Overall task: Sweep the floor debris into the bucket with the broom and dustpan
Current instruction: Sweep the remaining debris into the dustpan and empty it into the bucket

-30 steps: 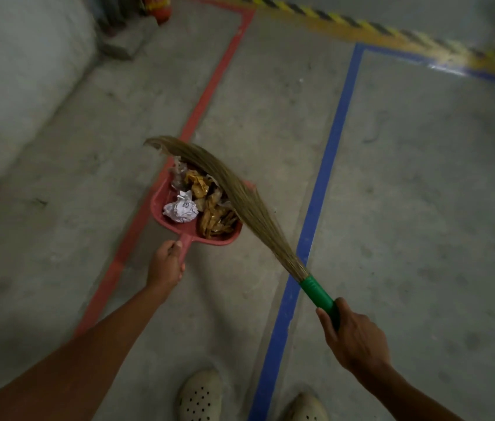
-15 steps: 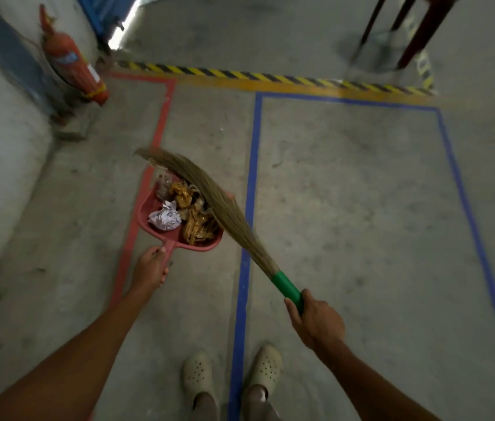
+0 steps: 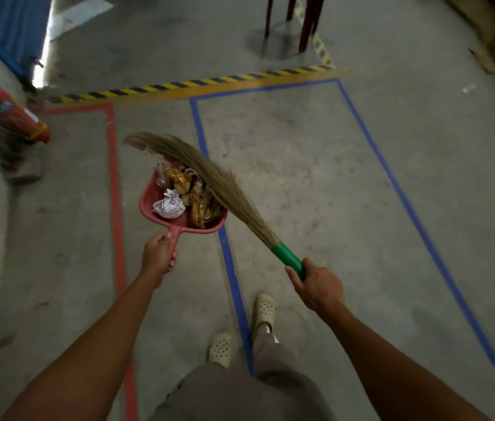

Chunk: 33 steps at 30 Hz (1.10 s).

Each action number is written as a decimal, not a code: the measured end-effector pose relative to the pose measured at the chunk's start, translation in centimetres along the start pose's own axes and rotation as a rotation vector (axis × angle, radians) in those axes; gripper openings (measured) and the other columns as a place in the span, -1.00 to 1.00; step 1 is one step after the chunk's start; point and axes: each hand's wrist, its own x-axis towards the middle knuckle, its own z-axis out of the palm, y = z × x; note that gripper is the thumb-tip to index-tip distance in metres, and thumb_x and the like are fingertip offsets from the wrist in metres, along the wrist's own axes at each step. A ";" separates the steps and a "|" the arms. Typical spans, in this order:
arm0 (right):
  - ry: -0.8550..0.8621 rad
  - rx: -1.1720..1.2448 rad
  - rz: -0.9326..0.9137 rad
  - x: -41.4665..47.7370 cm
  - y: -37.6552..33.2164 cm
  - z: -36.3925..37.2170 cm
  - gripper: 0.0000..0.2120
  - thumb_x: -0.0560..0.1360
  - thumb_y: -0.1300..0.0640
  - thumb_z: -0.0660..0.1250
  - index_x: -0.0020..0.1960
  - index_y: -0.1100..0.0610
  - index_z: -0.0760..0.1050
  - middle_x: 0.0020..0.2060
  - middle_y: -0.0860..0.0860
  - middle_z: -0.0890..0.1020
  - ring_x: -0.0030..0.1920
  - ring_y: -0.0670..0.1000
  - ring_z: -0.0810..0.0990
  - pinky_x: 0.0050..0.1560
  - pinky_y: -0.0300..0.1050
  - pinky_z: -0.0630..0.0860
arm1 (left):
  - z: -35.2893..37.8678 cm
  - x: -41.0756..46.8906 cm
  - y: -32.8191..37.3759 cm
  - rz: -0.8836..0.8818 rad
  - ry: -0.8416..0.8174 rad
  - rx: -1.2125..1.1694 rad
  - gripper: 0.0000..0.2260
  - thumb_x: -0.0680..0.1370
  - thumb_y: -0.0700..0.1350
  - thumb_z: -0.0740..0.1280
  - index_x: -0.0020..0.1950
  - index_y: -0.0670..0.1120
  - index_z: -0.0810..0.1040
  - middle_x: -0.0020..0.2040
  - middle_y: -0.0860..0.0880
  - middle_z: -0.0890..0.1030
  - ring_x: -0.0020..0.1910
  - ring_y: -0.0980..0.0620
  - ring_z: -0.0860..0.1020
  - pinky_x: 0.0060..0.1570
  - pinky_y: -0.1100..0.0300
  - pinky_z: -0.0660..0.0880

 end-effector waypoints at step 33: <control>0.448 0.353 1.088 -55.3 26.1 6.3 -0.48 0.51 -0.42 0.08 -0.01 0.00 0.53 -0.25 0.04 0.62 -0.24 0.12 0.61 -0.26 -0.05 0.53 | 31.3 -44.9 -2.1 0.516 -0.997 0.346 -0.79 0.67 -0.08 0.16 -0.12 -0.09 0.45 -0.41 -0.15 0.44 -0.56 0.00 0.33 -0.59 0.31 0.24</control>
